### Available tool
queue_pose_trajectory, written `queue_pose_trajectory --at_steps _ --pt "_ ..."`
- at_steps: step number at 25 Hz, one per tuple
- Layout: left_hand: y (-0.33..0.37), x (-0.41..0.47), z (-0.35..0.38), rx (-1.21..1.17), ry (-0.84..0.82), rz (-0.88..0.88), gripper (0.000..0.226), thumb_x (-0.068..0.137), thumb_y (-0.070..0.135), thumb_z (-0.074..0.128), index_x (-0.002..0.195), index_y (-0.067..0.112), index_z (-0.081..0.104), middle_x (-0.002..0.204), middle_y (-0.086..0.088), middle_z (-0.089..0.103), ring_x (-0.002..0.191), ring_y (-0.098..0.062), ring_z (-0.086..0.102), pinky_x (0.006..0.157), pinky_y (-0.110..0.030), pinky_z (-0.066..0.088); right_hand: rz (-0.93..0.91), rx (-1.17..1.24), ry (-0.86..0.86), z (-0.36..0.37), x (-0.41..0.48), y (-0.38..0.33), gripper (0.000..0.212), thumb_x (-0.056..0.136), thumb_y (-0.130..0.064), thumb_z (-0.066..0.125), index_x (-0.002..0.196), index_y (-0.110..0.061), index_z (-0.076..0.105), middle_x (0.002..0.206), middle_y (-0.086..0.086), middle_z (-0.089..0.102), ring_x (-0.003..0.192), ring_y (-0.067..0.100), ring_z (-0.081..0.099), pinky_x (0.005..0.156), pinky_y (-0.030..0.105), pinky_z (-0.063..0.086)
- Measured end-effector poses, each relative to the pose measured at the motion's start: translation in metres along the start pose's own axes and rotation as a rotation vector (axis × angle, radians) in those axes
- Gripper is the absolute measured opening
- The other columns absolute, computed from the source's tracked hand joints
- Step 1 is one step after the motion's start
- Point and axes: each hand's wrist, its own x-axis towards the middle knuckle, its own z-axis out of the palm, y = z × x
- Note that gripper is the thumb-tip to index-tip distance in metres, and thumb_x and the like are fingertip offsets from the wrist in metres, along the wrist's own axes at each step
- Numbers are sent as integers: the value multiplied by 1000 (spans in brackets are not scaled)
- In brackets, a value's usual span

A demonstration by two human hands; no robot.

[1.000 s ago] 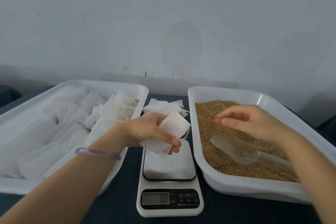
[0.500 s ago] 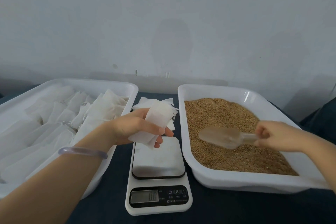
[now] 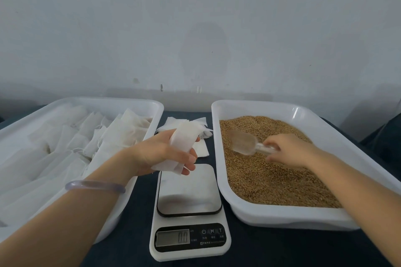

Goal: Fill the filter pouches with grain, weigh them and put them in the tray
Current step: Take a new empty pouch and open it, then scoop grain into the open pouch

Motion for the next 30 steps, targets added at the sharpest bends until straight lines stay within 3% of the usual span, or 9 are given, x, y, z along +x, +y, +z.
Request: queue_pose_trajectory --at_steps 6,10,13,17,19,21,25,28,30 --pt "-1 3 -1 28 -4 6 53 60 0 71 110 9 56 73 -6 63 66 -23 60 67 -36 53 19 334 -139 -9 -20 17 19 89 -30 61 108 -29 59 76 1 68 57 11 63 54 23 51" --pt "-2 2 -1 46 -8 12 50 61 2 71 108 8 57 71 -5 62 63 -22 57 61 -31 51 -7 318 -142 -15 -38 28 19 92 -31 54 110 -29 59 94 1 68 85 20 66 75 32 54" --pt "2 0 1 149 45 59 46 61 9 72 105 9 61 70 -5 62 63 -22 57 62 -29 47 -8 233 -110 -19 -50 39 21 94 -29 51 114 -29 56 106 -8 64 98 16 62 90 36 51" --pt "13 -2 26 436 150 221 33 65 22 83 87 29 60 69 9 66 64 0 60 59 -15 44 1 173 4 -22 -72 54 23 95 -28 49 115 -40 49 107 -16 55 99 6 55 91 30 45" --pt "18 5 45 482 181 313 38 67 22 84 93 32 57 74 14 66 66 5 60 56 -9 45 -23 217 81 -24 -82 57 24 94 -26 50 111 -43 49 108 -16 55 101 6 53 92 29 43" --pt "21 14 64 451 191 361 44 66 26 85 97 35 55 78 9 66 70 2 61 60 -11 47 -43 285 163 -30 -92 61 23 92 -29 50 108 -47 50 111 -18 58 106 6 53 98 35 41" --pt "16 32 88 493 258 385 49 65 33 84 101 35 52 87 5 61 84 -16 61 74 -30 51 -109 351 358 -50 -112 73 29 80 -52 47 107 -58 56 111 -30 58 109 -2 52 98 37 39" --pt "9 39 95 514 312 358 50 64 36 84 101 36 49 86 7 61 82 -12 60 68 -25 48 -188 292 467 -68 -120 80 30 81 -53 45 108 -66 53 110 -39 57 106 -17 50 85 23 43" --pt "8 42 100 533 343 334 53 64 38 84 105 33 50 81 9 61 78 -7 60 66 -24 49 -235 271 526 -81 -122 82 30 84 -50 46 108 -66 52 112 -39 57 107 -14 52 87 19 47"
